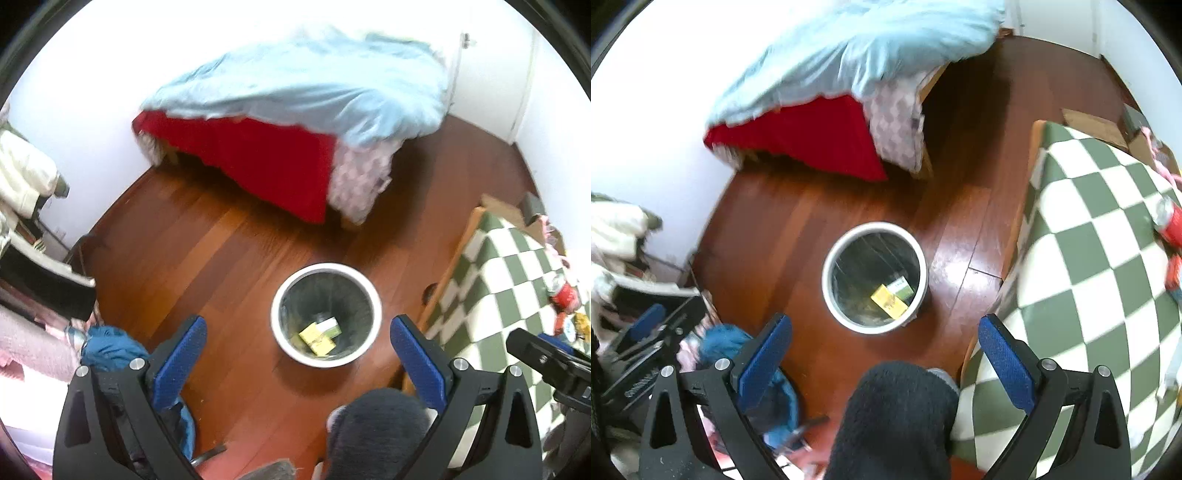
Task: Collect trash
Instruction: 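Grasp the white tube box with the left tool while the right tool grasps crumpled paper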
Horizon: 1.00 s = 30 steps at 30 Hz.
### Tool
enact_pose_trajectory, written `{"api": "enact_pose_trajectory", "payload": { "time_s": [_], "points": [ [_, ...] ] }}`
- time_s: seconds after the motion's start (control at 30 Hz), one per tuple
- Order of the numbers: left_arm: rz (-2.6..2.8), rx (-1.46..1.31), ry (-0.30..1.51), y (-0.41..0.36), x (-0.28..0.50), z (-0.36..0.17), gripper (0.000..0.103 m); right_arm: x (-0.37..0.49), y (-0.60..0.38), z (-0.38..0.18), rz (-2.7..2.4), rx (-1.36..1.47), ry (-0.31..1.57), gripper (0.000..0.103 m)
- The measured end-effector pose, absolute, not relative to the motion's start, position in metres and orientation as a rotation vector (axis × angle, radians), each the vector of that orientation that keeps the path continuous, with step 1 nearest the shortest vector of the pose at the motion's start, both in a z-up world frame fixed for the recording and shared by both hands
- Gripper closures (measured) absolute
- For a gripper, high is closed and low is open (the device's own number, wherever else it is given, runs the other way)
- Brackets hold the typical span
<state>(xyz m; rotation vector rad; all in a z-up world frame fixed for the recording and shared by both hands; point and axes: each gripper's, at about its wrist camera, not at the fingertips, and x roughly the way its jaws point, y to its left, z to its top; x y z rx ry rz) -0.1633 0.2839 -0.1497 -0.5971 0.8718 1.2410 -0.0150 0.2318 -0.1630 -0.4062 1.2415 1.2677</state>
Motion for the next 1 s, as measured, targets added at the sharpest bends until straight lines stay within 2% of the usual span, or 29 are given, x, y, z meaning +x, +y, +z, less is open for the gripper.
{"api": "enact_pose_trajectory", "payload": {
  "time_s": [0.23, 0.53, 0.67, 0.7, 0.77, 0.97, 1.0],
  "points": [
    [1.099, -0.573, 0.838, 0.244, -0.086, -0.142, 0.002, 0.067, 0.125, -0.139, 1.155, -0.216, 1.248, 0.001],
    [0.777, -0.504, 1.078, 0.167, 0.116, -0.234, 0.002, 0.229, -0.052, -0.189, 0.747, -0.095, 1.297, 0.002],
    [0.627, -0.471, 1.217, 0.130, 0.194, -0.272, 0.002, 0.294, -0.121, -0.229, 0.541, -0.077, 1.340, 0.023],
    [0.574, -0.468, 1.255, 0.118, 0.216, -0.281, 0.002, 0.308, -0.135, -0.240, 0.503, -0.069, 1.356, 0.025],
    [0.503, -0.446, 1.306, 0.099, 0.249, -0.290, 0.003, 0.334, -0.165, -0.262, 0.415, -0.046, 1.383, 0.038],
    [0.347, -0.363, 1.358, 0.054, 0.327, -0.303, 0.003, 0.379, -0.214, -0.301, 0.292, 0.049, 1.434, 0.051],
    [0.337, -0.355, 1.364, 0.051, 0.335, -0.305, 0.007, 0.382, -0.217, -0.304, 0.287, 0.060, 1.437, 0.052]
  ]
}}
